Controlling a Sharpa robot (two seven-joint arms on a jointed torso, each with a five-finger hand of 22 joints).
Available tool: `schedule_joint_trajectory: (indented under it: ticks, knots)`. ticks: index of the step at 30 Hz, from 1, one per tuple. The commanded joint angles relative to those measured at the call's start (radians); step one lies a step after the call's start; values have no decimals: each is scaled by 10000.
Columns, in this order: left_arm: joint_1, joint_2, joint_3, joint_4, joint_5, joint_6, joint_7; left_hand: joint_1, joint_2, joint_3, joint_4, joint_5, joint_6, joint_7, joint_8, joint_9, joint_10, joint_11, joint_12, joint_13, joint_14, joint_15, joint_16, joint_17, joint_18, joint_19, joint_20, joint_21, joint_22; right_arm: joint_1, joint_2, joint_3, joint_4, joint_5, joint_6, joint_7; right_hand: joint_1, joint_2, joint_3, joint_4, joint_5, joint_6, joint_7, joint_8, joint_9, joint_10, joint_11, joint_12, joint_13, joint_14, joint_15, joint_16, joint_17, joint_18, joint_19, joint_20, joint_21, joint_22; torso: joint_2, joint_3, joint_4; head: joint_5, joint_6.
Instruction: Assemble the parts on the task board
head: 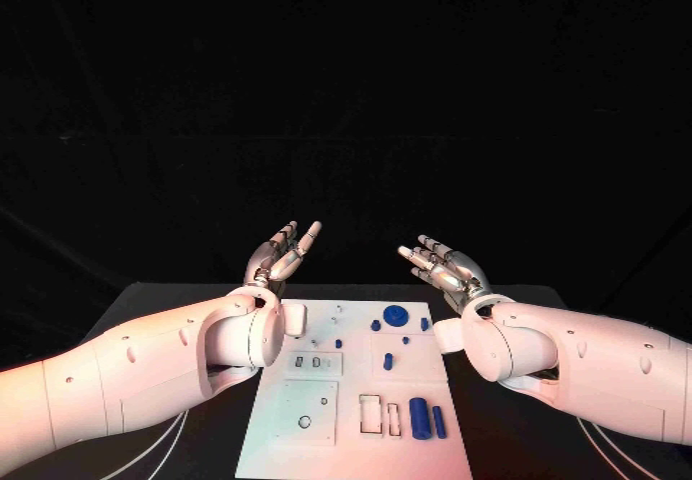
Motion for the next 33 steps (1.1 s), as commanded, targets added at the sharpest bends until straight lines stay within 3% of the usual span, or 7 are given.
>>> schedule_joint_trajectory:
  ticks: [1,7,8,16,20,25,33]
  knots:
    - [15,27,-5,-29,202,757,14,499,23,12,174,98,137,517,44,24,21,146,42,21,-15,148,40,15,158,35,165,49,20,169,40,-136,-119,-578,1735,-753,1400,83,233,-832,-381,1989,1632,481,257,2856,251,595,286,3304,206,879,372,-5,906,137,593,312,-1,-3,-3,-1,3]
    - [15,27,-5,-29,202,757,14,559,95,10,164,93,261,631,66,41,147,262,64,40,45,260,55,28,204,13,177,59,24,313,63,-274,-199,-675,2125,-922,1993,201,584,-1382,-310,4673,1484,1011,465,6092,-37,1136,394,5691,-94,1325,396,265,2392,131,1471,730,-1,-3,-3,-1,3]
    - [37,-446,-2,149,233,897,32,600,125,11,158,92,329,669,77,50,212,300,74,49,93,333,65,37,228,4,179,62,25,620,-187,-262,-360,-2805,1066,-471,2033,183,623,-1440,-308,4904,1448,1038,468,6230,-63,1136,386,5903,-130,1336,399,289,2505,129,1533,754,53,-15,-42,-68,-94]
    - [66,-782,-2,341,257,1099,182,1402,355,-52,48,71,2172,1146,412,252,2142,844,386,251,2179,934,627,315,244,1163,224,643,345,781,-292,-246,-392,-4610,479,-298,2018,-3,1326,-1871,-324,7324,1157,986,413,7718,-448,799,343,7656,-554,1126,402,719,4657,107,2626,1143,150,-11,-63,-56,-137]
    - [96,-959,0,477,256,1214,192,2034,369,-41,-148,69,4226,1147,862,462,4659,942,871,451,4817,648,1362,582,131,3656,230,1857,940,858,-331,-237,-413,-5639,528,-537,1938,-153,1681,-2015,-347,7817,1017,919,421,8328,-630,664,348,8668,-828,1249,433,784,5571,-87,3106,1294,228,-7,-68,-69,-139]
    - [189,-1277,7,828,244,1586,22,2721,375,96,-481,72,6968,1034,1391,657,8060,665,1573,647,7936,62,2271,893,811,5777,137,2979,1352,999,-353,-220,-509,-7344,1024,-1235,1777,-436,2061,-2154,-150,8437,746,923,459,9321,-972,586,381,10004,-1278,1415,565,782,6609,-559,3801,1571,470,-15,-77,-58,-80]
    - [421,-1863,21,1630,-626,2840,-650,3260,367,567,-765,95,7973,853,1363,530,9522,293,1665,637,9765,-459,2655,1209,1292,7048,17,3623,1502,1232,-365,-191,-618,-10350,1860,-2788,1637,-874,1931,-2183,354,9360,272,1005,594,10767,-1523,613,511,11869,-1961,1877,1200,756,7873,-1268,5301,2392,923,-51,-61,-99,-47]
